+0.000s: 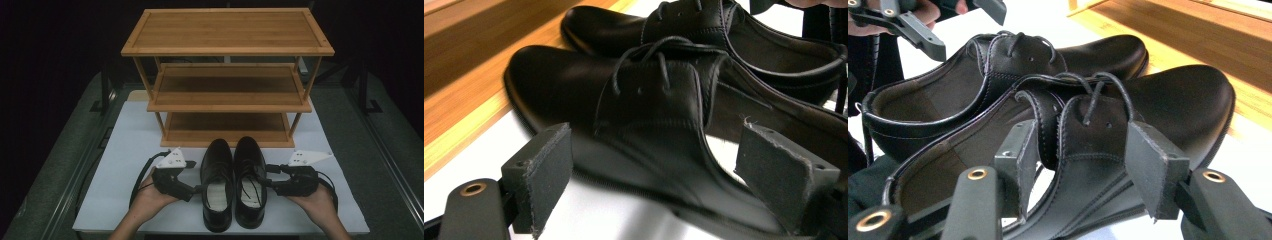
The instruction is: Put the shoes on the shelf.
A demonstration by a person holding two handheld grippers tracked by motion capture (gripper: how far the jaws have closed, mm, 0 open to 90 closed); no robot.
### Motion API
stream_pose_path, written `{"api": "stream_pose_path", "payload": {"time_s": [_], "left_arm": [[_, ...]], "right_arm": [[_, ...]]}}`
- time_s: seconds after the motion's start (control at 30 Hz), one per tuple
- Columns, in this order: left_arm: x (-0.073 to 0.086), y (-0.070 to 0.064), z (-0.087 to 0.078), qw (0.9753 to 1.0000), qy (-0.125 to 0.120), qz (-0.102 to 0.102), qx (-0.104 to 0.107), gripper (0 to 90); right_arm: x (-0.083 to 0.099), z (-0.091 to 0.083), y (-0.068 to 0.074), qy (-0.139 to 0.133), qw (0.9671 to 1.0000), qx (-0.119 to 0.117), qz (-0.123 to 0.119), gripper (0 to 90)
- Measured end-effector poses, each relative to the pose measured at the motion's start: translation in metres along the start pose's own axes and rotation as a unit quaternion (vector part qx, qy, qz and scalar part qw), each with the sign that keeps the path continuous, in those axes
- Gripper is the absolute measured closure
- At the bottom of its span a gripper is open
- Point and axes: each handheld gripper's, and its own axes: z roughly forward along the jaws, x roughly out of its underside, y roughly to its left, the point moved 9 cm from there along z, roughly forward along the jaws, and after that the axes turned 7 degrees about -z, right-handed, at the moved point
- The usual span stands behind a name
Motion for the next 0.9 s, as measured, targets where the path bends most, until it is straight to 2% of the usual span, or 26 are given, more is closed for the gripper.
{"api": "stream_pose_path", "payload": {"time_s": [0.03,0.1,0.23,0.33,0.4,0.43,0.67,0.9], "left_arm": [[-0.004,-0.001,0.005,0.9999,0.001,0.003,0.01,18.8],[-0.01,-0.001,0.007,0.9999,-0.006,0.004,0.015,22.0],[-0.02,-0.002,0.004,0.9995,-0.015,0.005,0.026,28.8],[-0.023,-0.001,0.002,0.9994,-0.019,0.008,0.026,33.1],[-0.024,0.0,0.002,0.9994,-0.022,0.007,0.025,34.1],[-0.023,0.0,0.003,0.9993,-0.02,0.001,0.033,35.3],[-0.024,0.002,-0.003,0.9991,-0.032,0.005,0.028,35.9],[-0.012,0.002,0.01,0.9996,-0.004,0.01,0.026,39.6]], "right_arm": [[-0.001,0.002,-0.001,0.0,1.0,-0.001,0.0,46.6],[-0.002,0.003,-0.001,0.0,1.0,-0.002,0.001,47.0],[-0.005,0.004,-0.003,-0.003,1.0,-0.001,0.0,48.4],[-0.006,0.004,-0.005,-0.001,1.0,0.001,-0.002,49.4],[-0.005,0.006,-0.005,0.004,1.0,0.002,-0.003,50.0],[-0.004,0.009,-0.005,0.007,1.0,0.0,-0.004,51.2],[-0.001,0.015,-0.007,0.016,0.9999,0.001,-0.002,51.4],[0.0,0.017,-0.005,0.018,0.9998,-0.003,-0.002,56.3]]}}
